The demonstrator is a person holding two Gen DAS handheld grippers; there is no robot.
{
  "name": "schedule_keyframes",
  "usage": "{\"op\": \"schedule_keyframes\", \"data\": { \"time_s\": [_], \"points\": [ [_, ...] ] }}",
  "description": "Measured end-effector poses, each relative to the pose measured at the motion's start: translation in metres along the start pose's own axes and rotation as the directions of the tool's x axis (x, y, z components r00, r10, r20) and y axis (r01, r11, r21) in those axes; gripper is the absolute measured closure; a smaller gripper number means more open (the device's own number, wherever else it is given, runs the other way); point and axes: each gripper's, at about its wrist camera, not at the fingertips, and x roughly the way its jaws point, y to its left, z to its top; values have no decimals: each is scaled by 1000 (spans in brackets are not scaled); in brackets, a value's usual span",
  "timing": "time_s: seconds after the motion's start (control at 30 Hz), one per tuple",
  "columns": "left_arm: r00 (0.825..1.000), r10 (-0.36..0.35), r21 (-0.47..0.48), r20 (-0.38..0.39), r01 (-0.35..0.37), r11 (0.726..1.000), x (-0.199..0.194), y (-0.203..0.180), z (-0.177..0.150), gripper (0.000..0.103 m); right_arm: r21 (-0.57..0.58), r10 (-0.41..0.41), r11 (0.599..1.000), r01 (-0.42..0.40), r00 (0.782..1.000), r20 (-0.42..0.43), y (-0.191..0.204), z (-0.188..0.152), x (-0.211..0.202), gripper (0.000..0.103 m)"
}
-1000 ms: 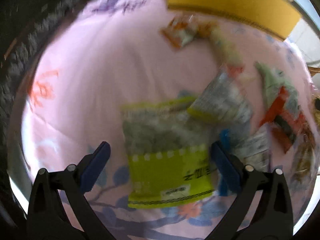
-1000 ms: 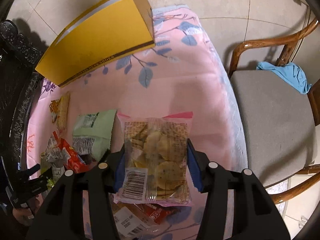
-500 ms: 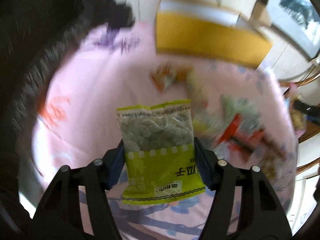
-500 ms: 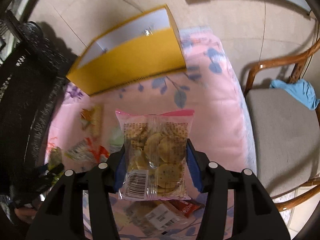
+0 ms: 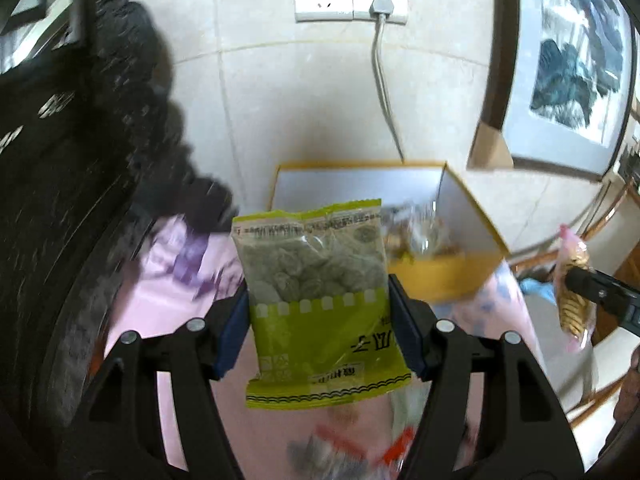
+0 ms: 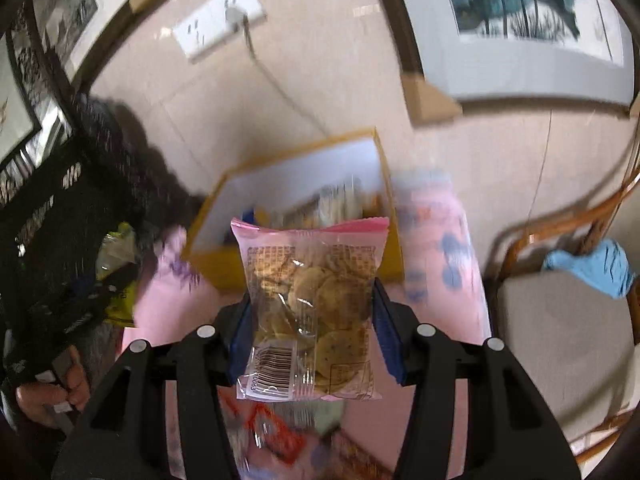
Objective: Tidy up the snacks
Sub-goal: 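Carry both packets over the yellow box and open both tools to drop them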
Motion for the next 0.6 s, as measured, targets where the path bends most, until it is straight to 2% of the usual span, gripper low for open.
{"op": "schedule_keyframes", "data": {
  "time_s": [0.13, 0.27, 0.43, 0.53, 0.57, 0.6],
  "points": [
    [1000, -11, -20, 7, 11, 1000, 45, -6, 40, 38, -18, -6, 1000, 8, 997, 72, 0, 47, 25, 50],
    [999, 2, -13, -44, -3, 1000, 96, -7, 61, 38, -53, -36, 998, 39, 998, 51, 3, 82, 71, 50],
    [998, 11, 31, -62, -9, 999, 131, -11, 65, 38, -87, -67, 994, 66, 998, -11, 6, 96, 117, 52],
    [998, 16, 26, -68, -14, 1000, 140, -11, 64, 38, -78, -68, 995, 65, 997, -30, 5, 94, 129, 52],
    [998, 5, 16, -64, -4, 1000, 142, -10, 65, 36, -86, -66, 994, 63, 997, -32, 5, 94, 133, 50],
    [998, -18, 5, -55, 19, 1000, 145, -10, 66, 20, -97, -64, 993, 61, 997, -33, 6, 95, 136, 49]
  ]
}}
